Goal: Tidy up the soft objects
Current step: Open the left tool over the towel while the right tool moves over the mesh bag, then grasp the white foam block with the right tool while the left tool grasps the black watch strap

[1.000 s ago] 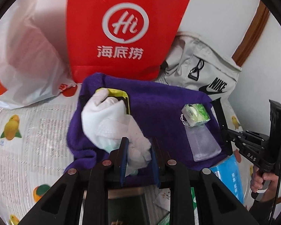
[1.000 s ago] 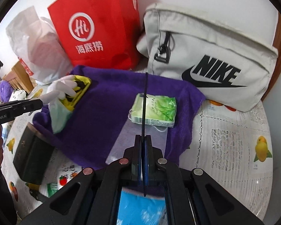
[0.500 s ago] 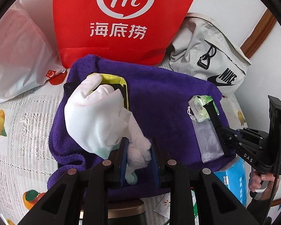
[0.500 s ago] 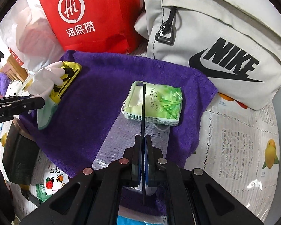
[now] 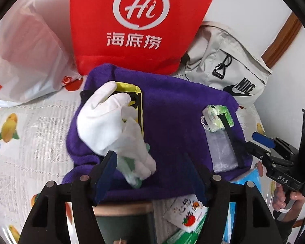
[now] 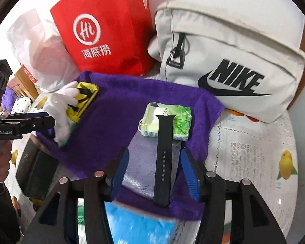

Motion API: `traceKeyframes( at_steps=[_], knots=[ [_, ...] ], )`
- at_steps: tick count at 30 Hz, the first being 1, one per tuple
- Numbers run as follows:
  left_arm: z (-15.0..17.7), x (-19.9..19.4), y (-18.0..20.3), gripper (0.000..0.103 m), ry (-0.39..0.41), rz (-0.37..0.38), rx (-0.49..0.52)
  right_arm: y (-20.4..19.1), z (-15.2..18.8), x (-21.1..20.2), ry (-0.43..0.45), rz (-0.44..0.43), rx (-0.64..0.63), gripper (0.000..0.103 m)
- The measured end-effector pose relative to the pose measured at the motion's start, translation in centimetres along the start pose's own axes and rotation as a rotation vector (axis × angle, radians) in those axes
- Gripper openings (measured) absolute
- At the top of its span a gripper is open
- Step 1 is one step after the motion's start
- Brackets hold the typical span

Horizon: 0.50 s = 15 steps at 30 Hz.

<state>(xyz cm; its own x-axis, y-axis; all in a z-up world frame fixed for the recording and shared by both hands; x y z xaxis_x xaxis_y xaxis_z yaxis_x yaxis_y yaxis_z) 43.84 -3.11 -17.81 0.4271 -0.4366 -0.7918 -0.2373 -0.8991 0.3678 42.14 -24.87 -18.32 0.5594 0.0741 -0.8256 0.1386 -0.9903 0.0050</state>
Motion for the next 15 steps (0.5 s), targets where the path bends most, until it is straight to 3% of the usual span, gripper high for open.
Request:
traceKeyframes(
  at_steps=[8,15],
  knots=[
    [2.1,-5.7,1.6,0.066,0.114,-0.001,0.049,-0.3,1.7,-5.5,0.086,0.043,0.028,0.063],
    [6.4,-9.1,2.1,0.066,0.127,-0.01,0.07,-2.1,6.0,-8.7,0.097,0.017,0.025,0.063]
  ],
)
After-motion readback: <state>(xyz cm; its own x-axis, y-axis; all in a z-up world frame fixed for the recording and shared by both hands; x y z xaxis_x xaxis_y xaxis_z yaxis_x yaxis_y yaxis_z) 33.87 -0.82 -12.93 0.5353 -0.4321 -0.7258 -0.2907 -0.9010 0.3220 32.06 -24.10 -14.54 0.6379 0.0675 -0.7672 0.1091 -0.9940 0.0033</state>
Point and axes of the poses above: each gripper's, at about its wrist camera, not at the fingertips, and x roughly the way its jaws point, y to its right, z to its underside, the point moved 8 cm from there along x, roughly the way its jaws point, and after that the axes turned 9 degrees about z, right-handed, at the moved point
